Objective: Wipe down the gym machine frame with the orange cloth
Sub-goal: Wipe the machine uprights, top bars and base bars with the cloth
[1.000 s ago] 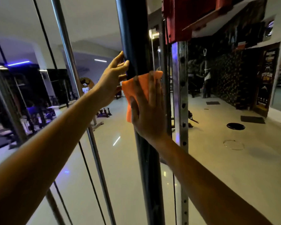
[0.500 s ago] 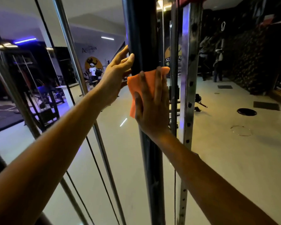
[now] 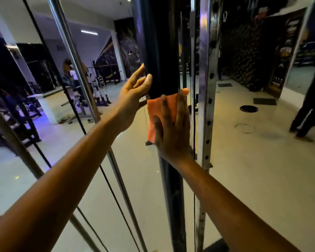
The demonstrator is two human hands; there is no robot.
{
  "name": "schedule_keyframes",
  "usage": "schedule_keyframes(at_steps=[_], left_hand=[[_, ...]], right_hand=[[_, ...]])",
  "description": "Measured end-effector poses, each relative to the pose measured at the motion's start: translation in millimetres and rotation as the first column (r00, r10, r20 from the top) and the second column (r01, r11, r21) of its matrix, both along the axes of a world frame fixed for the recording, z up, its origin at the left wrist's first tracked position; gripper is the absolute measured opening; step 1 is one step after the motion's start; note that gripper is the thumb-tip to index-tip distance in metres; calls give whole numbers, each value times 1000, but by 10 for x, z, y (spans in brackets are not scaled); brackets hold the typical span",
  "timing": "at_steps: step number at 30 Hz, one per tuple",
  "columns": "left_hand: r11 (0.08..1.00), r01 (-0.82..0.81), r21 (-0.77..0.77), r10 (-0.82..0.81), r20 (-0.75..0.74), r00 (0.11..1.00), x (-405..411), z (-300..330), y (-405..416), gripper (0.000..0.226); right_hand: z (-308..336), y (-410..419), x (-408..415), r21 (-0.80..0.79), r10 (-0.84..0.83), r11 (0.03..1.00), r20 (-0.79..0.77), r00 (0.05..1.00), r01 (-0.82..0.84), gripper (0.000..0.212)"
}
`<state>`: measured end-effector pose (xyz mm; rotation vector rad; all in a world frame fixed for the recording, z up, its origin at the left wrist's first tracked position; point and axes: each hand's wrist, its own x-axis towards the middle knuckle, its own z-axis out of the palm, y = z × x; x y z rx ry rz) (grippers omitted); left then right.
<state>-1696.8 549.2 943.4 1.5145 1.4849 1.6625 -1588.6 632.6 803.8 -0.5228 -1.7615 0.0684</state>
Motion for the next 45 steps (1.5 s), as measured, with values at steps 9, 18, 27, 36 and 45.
schedule_keyframes(at_steps=[9, 18, 27, 36, 45], left_hand=[[998, 68, 2, -68, 10, 998, -18, -359, -21, 55], [997, 76, 7, -76, 23, 997, -55, -495, -17, 58], [998, 57, -28, -55, 58, 997, 13, -794, -79, 57], [994, 101, -43, -97, 83, 992, -44, -836, -47, 61], [995, 21, -99, -6, 156, 988, 115, -1369, -113, 44]], right_hand=[[-1109, -155, 110, -52, -61, 996, 118, 991, 67, 87], [-260, -81, 6, -59, -23, 998, -12, 1000, 22, 67], [-1856, -329, 273, -234, 13, 972, 198, 980, 34, 74], [-623, -103, -2, -52, -52, 997, 25, 998, 53, 79], [-2369, -511, 393, -336, 84, 942, 257, 963, 7, 92]])
